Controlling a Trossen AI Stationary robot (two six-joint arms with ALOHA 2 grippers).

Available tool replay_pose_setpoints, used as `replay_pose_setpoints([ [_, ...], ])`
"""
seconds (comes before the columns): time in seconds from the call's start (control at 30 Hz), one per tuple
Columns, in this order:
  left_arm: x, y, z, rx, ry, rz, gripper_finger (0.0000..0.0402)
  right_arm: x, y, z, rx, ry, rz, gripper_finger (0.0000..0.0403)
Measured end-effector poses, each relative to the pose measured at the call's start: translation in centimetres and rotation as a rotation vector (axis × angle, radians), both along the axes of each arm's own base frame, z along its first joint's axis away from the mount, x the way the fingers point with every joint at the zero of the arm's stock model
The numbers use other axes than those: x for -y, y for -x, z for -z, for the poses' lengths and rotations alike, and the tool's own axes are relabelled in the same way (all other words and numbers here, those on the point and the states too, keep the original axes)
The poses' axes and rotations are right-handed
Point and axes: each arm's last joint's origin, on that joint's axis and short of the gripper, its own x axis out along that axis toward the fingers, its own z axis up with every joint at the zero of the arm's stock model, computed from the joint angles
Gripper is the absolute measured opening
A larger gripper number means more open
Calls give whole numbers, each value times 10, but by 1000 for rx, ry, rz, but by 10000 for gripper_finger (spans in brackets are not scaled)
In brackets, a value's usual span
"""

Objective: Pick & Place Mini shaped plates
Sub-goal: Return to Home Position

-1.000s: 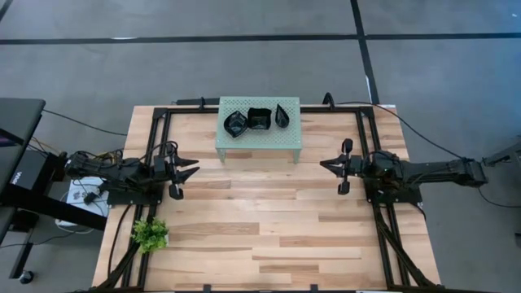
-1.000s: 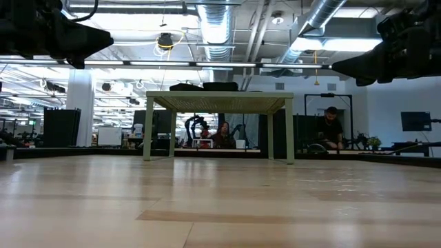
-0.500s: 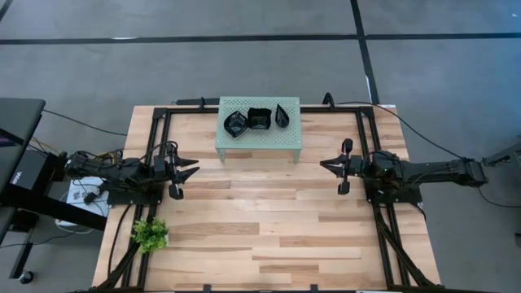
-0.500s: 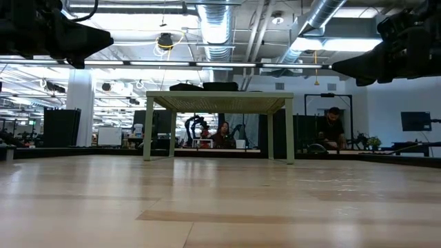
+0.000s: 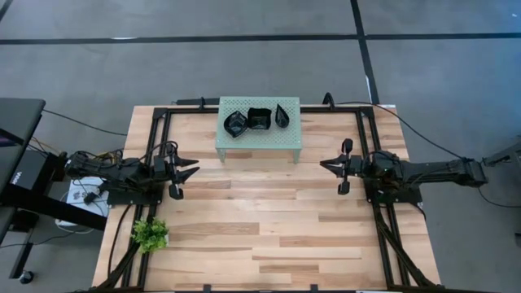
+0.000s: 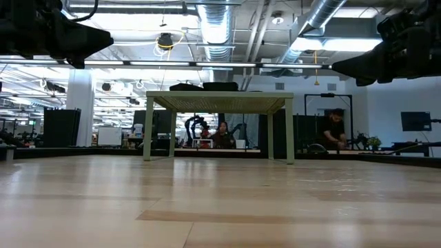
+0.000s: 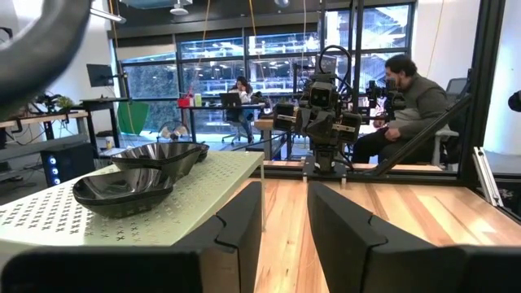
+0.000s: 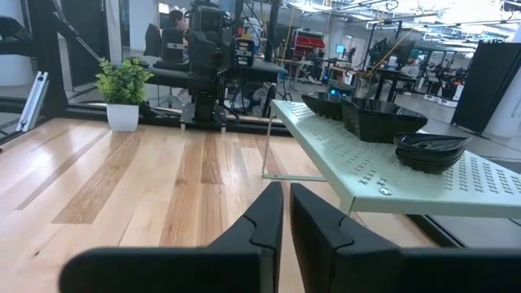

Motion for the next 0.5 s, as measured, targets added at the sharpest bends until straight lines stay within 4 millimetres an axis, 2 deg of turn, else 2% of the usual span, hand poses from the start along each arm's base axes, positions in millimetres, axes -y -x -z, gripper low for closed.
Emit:
replay_pose_setpoints([
  [0.5,0,0,0,0,0,0,104,0,0,0,0,0,0,20],
])
